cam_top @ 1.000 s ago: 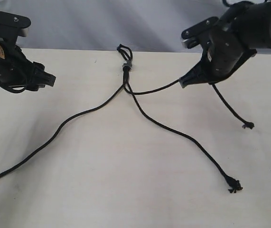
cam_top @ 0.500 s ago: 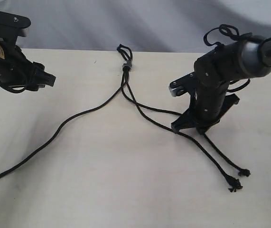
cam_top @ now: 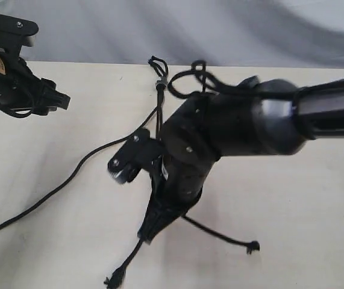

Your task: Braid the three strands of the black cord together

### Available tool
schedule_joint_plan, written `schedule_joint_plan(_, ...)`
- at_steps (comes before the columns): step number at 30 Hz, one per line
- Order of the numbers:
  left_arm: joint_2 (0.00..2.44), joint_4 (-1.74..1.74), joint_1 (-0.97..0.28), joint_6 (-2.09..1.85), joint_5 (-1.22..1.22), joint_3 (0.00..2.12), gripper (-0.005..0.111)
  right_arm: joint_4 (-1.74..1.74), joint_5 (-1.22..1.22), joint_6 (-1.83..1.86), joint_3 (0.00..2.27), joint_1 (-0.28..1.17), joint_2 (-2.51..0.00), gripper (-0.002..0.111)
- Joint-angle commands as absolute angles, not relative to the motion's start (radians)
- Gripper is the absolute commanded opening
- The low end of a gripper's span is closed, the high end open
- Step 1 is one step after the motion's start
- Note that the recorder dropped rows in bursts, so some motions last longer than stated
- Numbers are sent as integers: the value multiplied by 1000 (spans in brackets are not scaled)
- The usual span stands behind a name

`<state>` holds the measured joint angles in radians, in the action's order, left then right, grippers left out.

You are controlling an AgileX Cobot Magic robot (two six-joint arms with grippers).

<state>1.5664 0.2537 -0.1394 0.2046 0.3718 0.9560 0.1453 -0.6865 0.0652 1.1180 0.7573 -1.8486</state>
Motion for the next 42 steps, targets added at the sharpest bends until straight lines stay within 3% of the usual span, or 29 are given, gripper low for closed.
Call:
schedule_joint_plan(1,1558,254,-138,207,372,949,61,410,-688,-137,1146,674,-1728,0)
schedule_joint_plan(8,1558,250,-138,209,394,949,61,493,-653,-299,1149,399,-1695,0)
schedule_joint_plan(14,1558,205,-138,210,394,949,61,438,-647,-343,1149,253,-1766,0)
schedule_joint_plan(26,1558,169,-138,206,394,949,61,453,-621,-343,1149,221,-1988,0)
schedule_joint_plan(42,1558,169,-138,206,394,949,61,453,-604,-391,1149,223,-2045,0)
